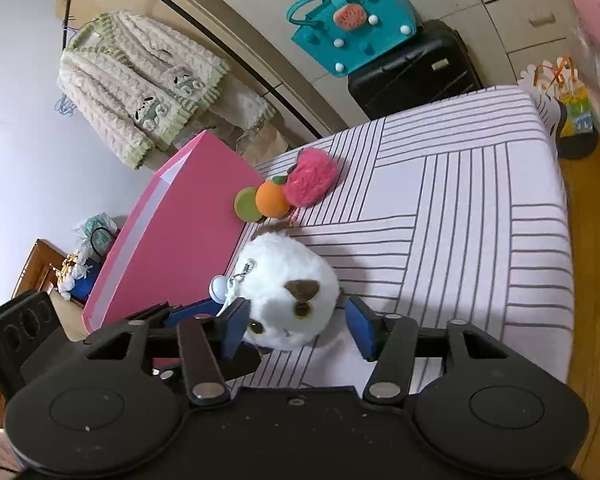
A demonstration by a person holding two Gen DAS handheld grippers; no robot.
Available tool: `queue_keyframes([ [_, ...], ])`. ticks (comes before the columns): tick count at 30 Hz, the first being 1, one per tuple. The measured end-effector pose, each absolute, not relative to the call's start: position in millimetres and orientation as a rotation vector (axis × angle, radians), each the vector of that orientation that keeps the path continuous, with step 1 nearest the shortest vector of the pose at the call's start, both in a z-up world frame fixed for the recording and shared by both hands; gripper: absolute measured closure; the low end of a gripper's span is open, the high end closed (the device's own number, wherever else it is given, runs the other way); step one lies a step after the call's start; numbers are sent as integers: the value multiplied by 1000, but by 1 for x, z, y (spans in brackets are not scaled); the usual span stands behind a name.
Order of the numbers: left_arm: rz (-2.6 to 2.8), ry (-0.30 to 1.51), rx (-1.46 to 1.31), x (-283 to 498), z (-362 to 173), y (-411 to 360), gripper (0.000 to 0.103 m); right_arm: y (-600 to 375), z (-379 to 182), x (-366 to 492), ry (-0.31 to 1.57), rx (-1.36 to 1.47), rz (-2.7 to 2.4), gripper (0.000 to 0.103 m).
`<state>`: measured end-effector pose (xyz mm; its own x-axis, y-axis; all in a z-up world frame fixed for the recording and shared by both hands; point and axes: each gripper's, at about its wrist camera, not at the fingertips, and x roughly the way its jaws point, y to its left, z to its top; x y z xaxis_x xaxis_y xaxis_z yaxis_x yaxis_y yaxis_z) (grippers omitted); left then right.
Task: Organize soft objects
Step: 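Grasp the white plush toy with both grippers and lift it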
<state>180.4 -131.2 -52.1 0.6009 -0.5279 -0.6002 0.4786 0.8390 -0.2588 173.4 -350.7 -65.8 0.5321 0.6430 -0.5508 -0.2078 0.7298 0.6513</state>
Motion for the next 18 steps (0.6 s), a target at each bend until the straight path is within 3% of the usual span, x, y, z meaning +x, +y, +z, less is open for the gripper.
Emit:
queue_keyframes([
  [7, -564, 718, -52, 186, -63, -135, 18, -347, -69, 195, 862, 578, 587, 35],
  [9, -559, 733, -39, 190, -67, -138, 22, -343, -74, 203, 882, 581, 607, 35],
  [12, -551, 743, -46, 190, -71, -136, 38, -337, -84, 211, 907, 607, 604, 34],
  [14, -563, 733, -43, 187, -70, -134, 49, -337, -87, 210, 903, 648, 633, 49],
  [18, -572, 727, -40, 183, -70, -133, 51, -332, -81, 201, 895, 607, 643, 51],
])
